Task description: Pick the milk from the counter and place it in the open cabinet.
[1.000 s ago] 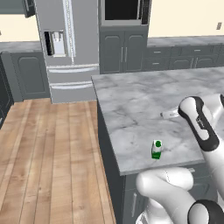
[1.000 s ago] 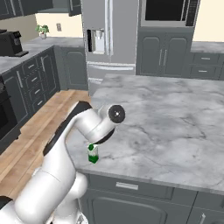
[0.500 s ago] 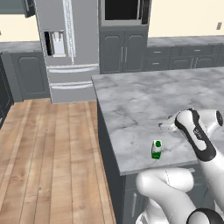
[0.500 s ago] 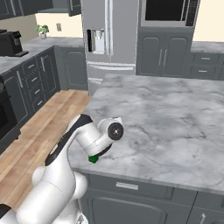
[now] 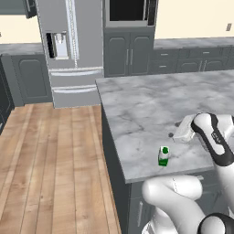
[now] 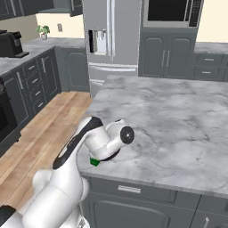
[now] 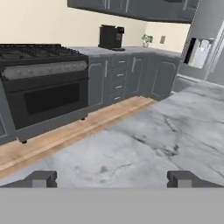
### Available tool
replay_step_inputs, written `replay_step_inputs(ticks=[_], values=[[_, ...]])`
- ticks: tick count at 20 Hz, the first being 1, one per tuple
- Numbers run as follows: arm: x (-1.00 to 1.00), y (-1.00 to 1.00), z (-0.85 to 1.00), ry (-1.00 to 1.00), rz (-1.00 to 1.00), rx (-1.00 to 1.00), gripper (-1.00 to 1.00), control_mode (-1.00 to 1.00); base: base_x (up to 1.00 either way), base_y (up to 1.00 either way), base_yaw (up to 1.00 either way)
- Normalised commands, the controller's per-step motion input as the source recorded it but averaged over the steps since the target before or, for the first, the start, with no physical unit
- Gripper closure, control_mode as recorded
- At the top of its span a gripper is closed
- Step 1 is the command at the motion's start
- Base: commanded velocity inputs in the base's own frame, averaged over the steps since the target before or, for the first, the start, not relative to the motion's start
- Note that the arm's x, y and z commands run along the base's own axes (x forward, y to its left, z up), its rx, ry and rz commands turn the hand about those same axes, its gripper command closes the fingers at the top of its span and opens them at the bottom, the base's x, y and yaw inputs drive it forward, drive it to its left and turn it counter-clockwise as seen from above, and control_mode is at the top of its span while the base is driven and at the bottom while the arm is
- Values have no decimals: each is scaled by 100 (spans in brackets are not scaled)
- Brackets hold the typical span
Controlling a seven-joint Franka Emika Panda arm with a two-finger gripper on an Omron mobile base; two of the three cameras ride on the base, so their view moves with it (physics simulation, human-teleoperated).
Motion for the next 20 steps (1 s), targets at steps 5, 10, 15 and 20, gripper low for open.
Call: replay_step_inputs(ticks=[5,10,15,20], values=[[-19,-1,-12,2,30,0,-100,-100,0,0,0],[0,-5,-45,8,22,0,-100,-100,0,0,0],[0,-32,-33,0,9,0,-100,-100,0,0,0],[0,-16,-31,1,1,0,-100,-100,0,0,0]])
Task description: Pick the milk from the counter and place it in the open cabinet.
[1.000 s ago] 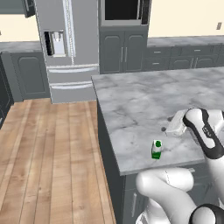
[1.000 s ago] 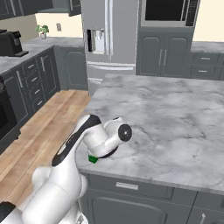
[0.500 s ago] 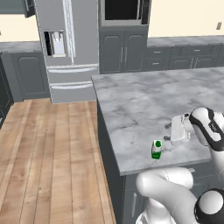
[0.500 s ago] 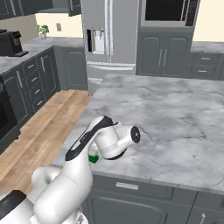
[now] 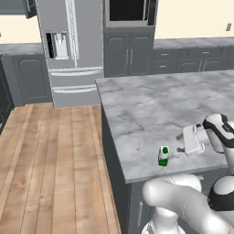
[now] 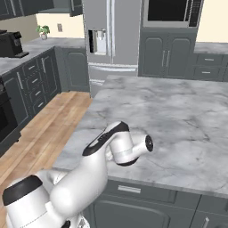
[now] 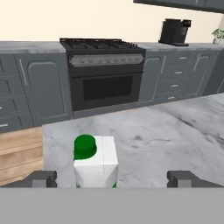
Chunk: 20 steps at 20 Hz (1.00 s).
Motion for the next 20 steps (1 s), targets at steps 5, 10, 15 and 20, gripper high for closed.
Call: replay_step_inputs(ticks=[5,10,15,20], values=[[0,0,-35,0,0,0,-100,-100,0,0,0],[-29,0,-19,0,0,0,-100,-100,0,0,0],[-35,12,-11,0,4,0,-100,-100,0,0,0],[29,8,-19,0,0,0,-100,-100,0,0,0]])
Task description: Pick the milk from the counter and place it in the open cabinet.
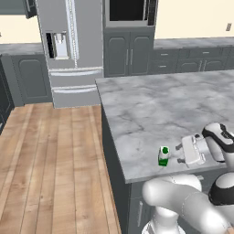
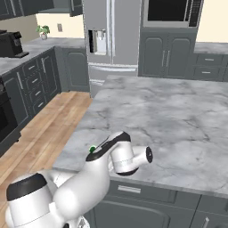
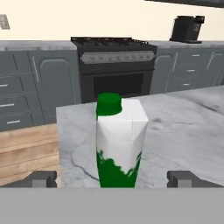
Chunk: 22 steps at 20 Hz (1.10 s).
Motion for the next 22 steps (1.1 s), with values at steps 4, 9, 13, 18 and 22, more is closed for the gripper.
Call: replay_step_inputs(ticks=[4,9,13,18,22], values=[[7,7,-19,2,0,0,-100,-100,0,0,0],[6,16,-15,4,0,0,-100,-100,0,0,0],[10,11,-5,5,0,0,-100,-100,0,0,0],[2,15,0,3,0,0,-100,-100,0,0,0],[7,20,-3,5,0,0,-100,-100,0,0,0]])
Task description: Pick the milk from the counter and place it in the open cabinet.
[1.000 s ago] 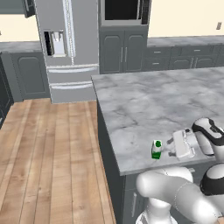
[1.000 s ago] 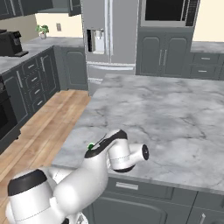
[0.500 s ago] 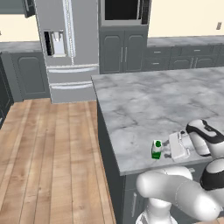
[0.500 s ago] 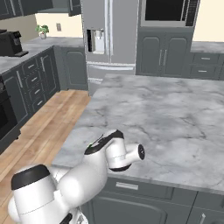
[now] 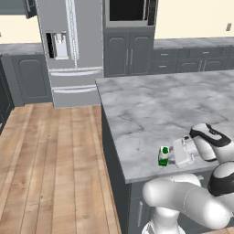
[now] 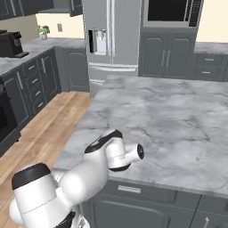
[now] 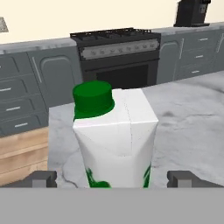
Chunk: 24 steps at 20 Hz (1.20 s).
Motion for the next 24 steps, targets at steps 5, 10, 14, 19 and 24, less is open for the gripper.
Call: replay_step_inputs(ticks=[5,10,14,19,24], values=[[7,17,-1,3,0,0,-100,-100,0,0,0],[3,11,0,2,0,0,-100,-100,0,0,0],[0,0,0,0,0,0,100,-100,0,0,0],[0,0,0,0,0,0,100,-100,0,0,0],[0,0,1,0,-2,0,100,-100,0,0,0]])
